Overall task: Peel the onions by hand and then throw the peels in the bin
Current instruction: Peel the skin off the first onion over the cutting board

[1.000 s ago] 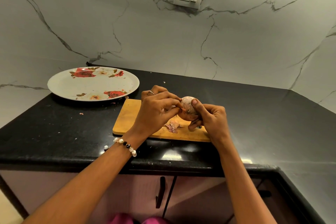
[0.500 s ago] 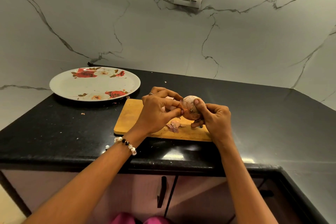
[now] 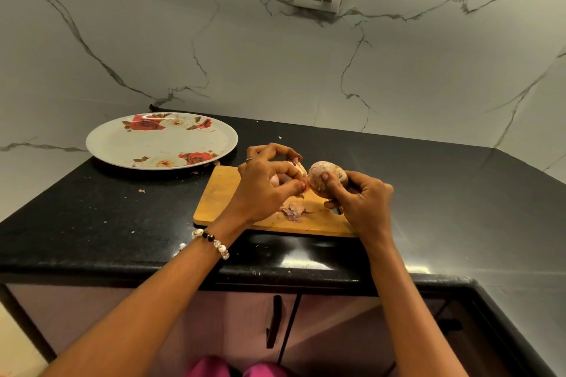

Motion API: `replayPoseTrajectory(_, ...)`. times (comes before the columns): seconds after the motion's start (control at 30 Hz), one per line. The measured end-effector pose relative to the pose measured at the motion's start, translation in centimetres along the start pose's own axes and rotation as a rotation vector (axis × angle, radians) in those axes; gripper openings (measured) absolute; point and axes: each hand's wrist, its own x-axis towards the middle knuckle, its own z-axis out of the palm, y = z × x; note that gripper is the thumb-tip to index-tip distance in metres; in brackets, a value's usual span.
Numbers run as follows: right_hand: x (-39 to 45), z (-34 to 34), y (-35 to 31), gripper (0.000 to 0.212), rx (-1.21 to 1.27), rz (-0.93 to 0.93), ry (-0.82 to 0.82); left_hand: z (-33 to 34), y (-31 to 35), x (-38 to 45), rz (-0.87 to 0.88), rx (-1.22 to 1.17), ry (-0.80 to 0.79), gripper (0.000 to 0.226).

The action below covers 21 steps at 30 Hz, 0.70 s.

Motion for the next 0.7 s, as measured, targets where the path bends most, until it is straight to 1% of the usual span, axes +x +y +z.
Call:
replayPoseTrajectory(0.07,0.1,-0.1,0.0,0.024,0.017,0.019,0.025,-0.2,-0.3,0.2,-0.034,-0.021,0.062,0.01)
replayPoseTrajectory(0.17,0.1,-0.3,0.1,0.026,0.079,0.041,0.043,0.0,-0.5,0.1,-0.001,0.142,0.154,0.017)
replayPoseTrajectory(0.23,0.1,-0.2,0.1,0.029,0.128,0.065,0.027,0.3,-0.6,-0.1,0.045,0.236,0.164,0.022)
replayPoseTrajectory(0.3,0.2,-0.2,0.2,0.03,0.196,0.102,0.005,0.4,-0.8,0.0,0.07,0.28,0.152,0.025)
replayPoseTrajectory(0.37,0.4,-0.2,0.4,0.03,0.242,0.125,-0.024,0.2,-1.0,0.1,0.075,0.29,0.15,0.025)
replayPoseTrajectory(0.5,0.5,-0.2,0.9,0.037,0.273,0.132,-0.085,0.0,-1.0,0.0,0.153,0.317,0.189,0.014)
replayPoseTrajectory(0.63,0.5,-0.2,1.2,0.038,0.248,0.121,-0.171,0.1,-0.5,-0.2,0.154,0.244,0.169,0.027)
replayPoseTrajectory(0.7,0.5,-0.3,1.3,0.038,0.212,0.107,-0.204,0.0,-0.3,-0.3,0.187,0.213,0.152,0.03)
